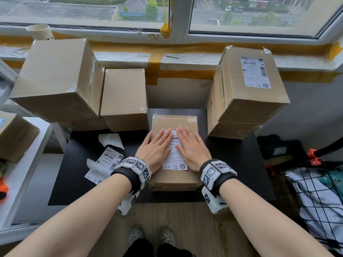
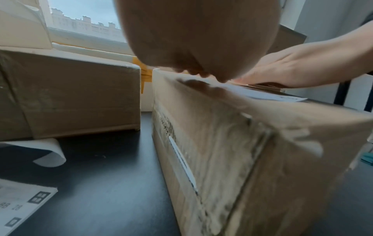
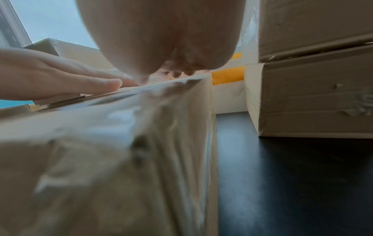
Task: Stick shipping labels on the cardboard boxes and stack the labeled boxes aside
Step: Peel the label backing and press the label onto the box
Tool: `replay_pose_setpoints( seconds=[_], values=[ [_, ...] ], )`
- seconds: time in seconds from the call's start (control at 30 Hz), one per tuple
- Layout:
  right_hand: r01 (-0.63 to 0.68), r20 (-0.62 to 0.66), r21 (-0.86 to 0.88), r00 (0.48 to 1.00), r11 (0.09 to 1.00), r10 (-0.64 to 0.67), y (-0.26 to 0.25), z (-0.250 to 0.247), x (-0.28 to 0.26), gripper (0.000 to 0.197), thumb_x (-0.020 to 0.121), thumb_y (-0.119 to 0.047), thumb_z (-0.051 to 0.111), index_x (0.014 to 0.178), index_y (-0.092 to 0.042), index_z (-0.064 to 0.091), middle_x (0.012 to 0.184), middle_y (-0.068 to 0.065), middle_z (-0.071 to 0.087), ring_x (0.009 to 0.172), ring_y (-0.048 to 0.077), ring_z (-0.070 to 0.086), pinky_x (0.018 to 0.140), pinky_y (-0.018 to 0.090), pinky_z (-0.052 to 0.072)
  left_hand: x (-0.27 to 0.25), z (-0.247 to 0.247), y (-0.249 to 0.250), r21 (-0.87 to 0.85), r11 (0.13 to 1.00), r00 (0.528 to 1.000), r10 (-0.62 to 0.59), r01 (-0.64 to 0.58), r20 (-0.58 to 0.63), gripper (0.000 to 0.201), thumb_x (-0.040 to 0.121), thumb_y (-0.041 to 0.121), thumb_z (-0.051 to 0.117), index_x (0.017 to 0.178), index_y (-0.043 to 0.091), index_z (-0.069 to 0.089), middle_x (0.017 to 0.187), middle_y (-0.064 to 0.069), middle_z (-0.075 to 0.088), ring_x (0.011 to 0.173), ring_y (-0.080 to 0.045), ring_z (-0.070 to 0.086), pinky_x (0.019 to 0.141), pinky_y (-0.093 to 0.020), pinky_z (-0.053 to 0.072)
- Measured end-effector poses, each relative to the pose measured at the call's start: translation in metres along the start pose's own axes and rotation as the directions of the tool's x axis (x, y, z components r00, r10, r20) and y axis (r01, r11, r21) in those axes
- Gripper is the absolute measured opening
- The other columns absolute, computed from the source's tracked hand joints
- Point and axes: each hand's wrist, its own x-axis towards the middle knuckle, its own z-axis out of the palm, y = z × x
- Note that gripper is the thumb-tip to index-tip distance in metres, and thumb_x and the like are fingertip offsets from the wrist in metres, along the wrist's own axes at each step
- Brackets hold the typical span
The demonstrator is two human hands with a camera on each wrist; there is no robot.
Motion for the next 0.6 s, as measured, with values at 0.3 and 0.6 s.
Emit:
replay_pose_setpoints(
  seconds=[0.3,0.6],
  values=[
    [0.032,0.004,-0.032,0.999,0.999,-0.032,0.009,0.005,-0.009,0.068,0.097,-0.054,0.021,0.150,-0.022,-0.008,0.159,-0.004,-0.013,0.147,0.011,-0.010,0.120,0.036,-0.005,-0.018,0.002,-0.012,0.020,0.997,0.995,0.073,-0.075,0.070,0.077,0.092,0.062,0.024,0.149,0.025,-0.012,0.157,0.010,-0.014,0.145,-0.007,-0.014,0.120,-0.038,-0.008],
    [0.037,-0.028,-0.055,0.999,0.998,-0.039,0.017,0.017,-0.041,0.070,0.096,-0.057,0.024,0.150,-0.025,-0.009,0.159,-0.004,-0.015,0.146,0.012,-0.012,0.120,0.035,-0.006,-0.021,0.004,-0.010,0.036,0.999,0.993,0.026,-0.030,0.116,0.089,0.085,0.072,0.025,0.147,0.026,-0.019,0.156,0.010,-0.020,0.145,-0.011,-0.017,0.120,-0.041,-0.007]
  ],
)
